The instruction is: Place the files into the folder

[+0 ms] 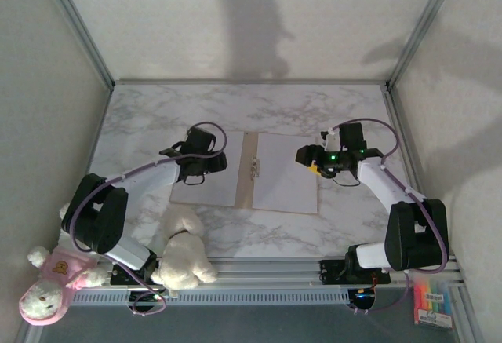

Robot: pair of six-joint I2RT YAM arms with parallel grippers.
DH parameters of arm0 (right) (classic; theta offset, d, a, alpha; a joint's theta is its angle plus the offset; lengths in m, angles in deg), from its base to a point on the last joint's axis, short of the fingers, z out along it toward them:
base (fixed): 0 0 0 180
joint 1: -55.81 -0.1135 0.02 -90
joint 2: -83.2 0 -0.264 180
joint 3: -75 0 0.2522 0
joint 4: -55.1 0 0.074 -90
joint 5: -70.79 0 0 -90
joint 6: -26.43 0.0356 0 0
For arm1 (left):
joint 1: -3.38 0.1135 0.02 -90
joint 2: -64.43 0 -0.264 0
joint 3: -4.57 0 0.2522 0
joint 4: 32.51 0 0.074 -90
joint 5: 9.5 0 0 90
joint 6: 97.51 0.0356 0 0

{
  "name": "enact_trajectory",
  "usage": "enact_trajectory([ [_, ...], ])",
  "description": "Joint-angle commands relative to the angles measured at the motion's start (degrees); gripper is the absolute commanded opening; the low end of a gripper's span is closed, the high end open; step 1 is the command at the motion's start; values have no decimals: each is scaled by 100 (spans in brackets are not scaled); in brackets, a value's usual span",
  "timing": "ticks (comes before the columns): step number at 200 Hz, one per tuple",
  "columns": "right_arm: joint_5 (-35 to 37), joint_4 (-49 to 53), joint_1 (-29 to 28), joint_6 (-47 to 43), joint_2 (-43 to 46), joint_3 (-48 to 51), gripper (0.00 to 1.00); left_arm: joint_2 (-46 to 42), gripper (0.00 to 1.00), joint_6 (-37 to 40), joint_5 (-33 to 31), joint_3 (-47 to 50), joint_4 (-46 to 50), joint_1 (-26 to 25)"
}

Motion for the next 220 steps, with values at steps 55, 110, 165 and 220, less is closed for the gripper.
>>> enact_trajectory([
  [55,100,138,-55,229,173,-352,72,-244,54,-901,15,806,-199,40],
  [110,164,70,-62,281,228,-284,72,15,51,-1371,482,1014,-980,-403],
  [165,371,146,-88,270,267,-297,72,647,51,-2025,554,767,-1797,-1031],
  [220,1029,377,-445,393,172,-539,73,1096,51,-2229,652,339,-2144,-1411],
])
